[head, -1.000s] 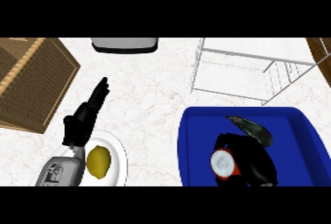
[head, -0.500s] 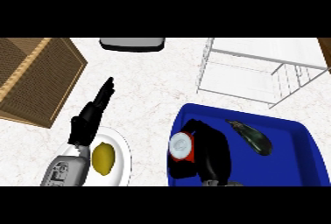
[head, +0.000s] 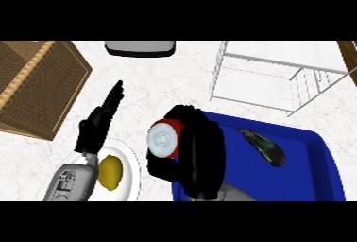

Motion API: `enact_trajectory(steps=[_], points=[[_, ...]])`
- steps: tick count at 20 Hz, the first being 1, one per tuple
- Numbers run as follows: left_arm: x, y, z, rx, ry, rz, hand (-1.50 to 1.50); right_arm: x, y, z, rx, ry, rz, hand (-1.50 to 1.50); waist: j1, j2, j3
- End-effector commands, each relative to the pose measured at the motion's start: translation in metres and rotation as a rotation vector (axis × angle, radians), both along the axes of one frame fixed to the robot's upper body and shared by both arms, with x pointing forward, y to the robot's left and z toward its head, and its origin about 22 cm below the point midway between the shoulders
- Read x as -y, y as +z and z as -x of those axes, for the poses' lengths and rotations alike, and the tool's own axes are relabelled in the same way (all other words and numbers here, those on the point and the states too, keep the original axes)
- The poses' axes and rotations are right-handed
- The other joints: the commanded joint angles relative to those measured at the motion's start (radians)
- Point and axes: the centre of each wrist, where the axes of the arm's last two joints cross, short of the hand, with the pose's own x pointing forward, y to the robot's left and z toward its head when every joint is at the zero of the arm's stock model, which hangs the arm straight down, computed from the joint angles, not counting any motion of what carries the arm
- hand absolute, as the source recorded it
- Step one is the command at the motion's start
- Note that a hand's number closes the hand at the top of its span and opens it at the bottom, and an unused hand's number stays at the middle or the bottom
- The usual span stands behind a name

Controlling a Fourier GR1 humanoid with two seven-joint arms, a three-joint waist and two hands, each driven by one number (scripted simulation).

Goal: Pick the can from the tray and place it in the tiered shelf

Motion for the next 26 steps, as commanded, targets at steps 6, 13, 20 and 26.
enact_trajectory(steps=[6,13,20,26], points=[[-0.012,-0.003,0.003,-0.009,0.038,0.02,0.0,-0.01,0.072,-0.015,0.101,-0.306,-0.024,1.5,-0.029,-0.009,-0.001],[-0.015,0.0,0.003,-0.008,0.037,-0.007,0.0,-0.009,0.11,-0.032,0.226,-0.434,0.023,1.5,-0.031,-0.009,-0.001],[-0.018,0.003,0.0,0.0,0.04,-0.018,0.0,-0.001,0.152,-0.055,0.252,-0.513,0.005,1.5,-0.031,-0.002,0.0],[-0.006,-0.007,0.006,-0.001,0.04,0.016,0.0,0.005,0.177,-0.066,0.308,-0.575,0.058,1.5,-0.038,-0.003,0.001]])
